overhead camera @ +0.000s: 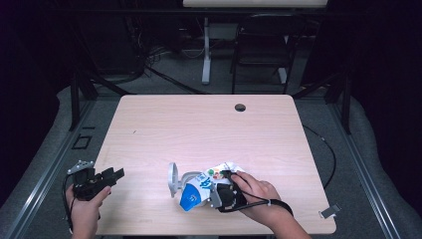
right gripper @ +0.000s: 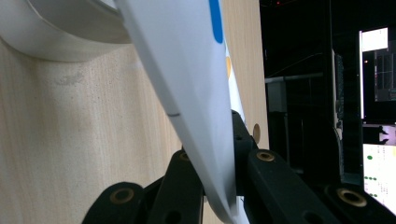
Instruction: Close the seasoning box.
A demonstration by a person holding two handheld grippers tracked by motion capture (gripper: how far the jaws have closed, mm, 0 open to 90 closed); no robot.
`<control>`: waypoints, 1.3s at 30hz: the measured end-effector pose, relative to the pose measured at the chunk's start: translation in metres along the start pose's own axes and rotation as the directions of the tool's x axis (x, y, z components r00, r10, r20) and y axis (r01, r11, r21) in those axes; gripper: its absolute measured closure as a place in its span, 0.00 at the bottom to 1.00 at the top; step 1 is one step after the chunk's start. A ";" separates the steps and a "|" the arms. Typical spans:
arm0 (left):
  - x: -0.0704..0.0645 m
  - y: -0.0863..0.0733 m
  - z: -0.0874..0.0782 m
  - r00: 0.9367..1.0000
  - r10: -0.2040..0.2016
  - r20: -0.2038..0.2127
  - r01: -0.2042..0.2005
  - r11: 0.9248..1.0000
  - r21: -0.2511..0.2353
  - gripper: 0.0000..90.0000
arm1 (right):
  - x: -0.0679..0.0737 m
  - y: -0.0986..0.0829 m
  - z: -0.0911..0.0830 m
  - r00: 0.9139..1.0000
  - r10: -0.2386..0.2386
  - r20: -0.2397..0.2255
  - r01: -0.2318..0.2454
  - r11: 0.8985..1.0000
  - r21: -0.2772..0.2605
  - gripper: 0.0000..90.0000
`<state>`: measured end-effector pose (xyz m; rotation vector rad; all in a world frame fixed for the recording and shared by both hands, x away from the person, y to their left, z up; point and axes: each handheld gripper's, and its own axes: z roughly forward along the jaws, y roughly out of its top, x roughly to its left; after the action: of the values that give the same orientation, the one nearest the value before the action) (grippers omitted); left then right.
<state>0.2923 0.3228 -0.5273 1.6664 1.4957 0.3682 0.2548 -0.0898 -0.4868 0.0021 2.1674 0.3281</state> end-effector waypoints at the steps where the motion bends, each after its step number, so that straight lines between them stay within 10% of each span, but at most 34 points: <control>1: 0.000 0.000 0.000 1.000 -0.001 0.000 0.001 1.000 0.001 0.57 | 0.000 -0.001 0.000 1.000 0.011 -0.004 -0.011 1.000 -0.003 0.97; 13: -0.001 -0.001 0.002 1.000 -0.003 -0.004 0.003 1.000 -0.007 0.57 | 0.002 -0.011 0.000 0.988 0.148 -0.046 -0.150 0.988 -0.033 0.97; 19: -0.001 -0.001 0.003 1.000 0.004 -0.006 -0.004 1.000 -0.001 0.57 | 0.006 -0.018 0.002 0.968 0.239 -0.075 -0.243 0.969 -0.049 0.98; 27: -0.002 -0.002 0.004 1.000 0.002 -0.010 -0.002 1.000 -0.003 0.57 | 0.008 -0.026 0.002 0.930 0.350 -0.114 -0.360 0.929 -0.084 0.98; 36: -0.003 -0.002 0.004 1.000 0.007 -0.009 -0.007 1.000 0.006 0.57 | 0.012 -0.039 0.003 0.865 0.473 -0.169 -0.494 0.862 -0.117 0.98; 39: -0.003 -0.002 0.004 1.000 0.009 -0.010 -0.009 1.000 0.005 0.57 | 0.014 -0.041 0.003 0.863 0.477 -0.165 -0.497 0.861 -0.113 0.98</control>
<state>0.2932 0.3185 -0.5307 1.6779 1.4982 0.3786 0.2543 -0.1271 -0.5090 0.4658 2.2450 0.8052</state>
